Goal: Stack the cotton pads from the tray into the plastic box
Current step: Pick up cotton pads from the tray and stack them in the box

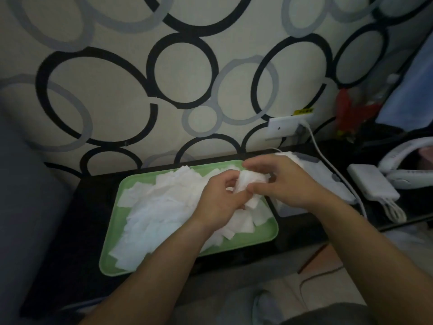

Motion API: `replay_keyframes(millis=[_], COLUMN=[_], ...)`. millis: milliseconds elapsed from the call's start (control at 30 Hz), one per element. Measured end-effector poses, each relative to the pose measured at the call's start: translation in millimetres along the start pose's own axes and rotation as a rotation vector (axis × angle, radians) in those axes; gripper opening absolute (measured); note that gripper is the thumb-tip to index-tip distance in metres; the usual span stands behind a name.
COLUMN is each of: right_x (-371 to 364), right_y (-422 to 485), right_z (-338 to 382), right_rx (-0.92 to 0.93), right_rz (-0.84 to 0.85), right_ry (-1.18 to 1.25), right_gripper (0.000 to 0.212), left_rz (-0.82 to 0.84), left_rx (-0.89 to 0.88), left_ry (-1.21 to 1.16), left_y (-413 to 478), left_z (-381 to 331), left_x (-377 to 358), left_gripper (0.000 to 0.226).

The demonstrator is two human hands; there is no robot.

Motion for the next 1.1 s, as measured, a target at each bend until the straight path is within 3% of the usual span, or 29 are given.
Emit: replay_keyframes(millis=[133,267,433,700,1100], right_x=[41,88,96,82,80], right_y=[0,5,20,41,30], right_z=[-16,-39,-74,-97,-96], right_rx=[-0.044,-0.113,-0.210,-0.189,-0.302], right_rz=[-0.053,-0.135,0.020,0.154,0.036], right_ry=[-0.051,-0.137,-0.468,-0.927,-0.896], right_gripper=[0.023,0.016,0.022,0.026,0.044], left_rz=[-0.050,-0.077,-0.009,0.010,-0.024], left_rx=[0.015,0.015,-0.026,-0.011,-0.031], left_ry=[0.051,0.150,0.421,0.517,0.412], left_y=[16,30,40,49,45], left_z=[4,12,19,26,15], left_x=[-25,-47,-74,-87,-58], left_gripper=[0.031,0.025,0.017,0.018,0.011])
Point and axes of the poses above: each hand's wrist, its own y-axis towards the middle knuckle, its own x-axis out of the back of the hand, z = x × y, the point moved 5 cm from there along y, towards the middle knuckle
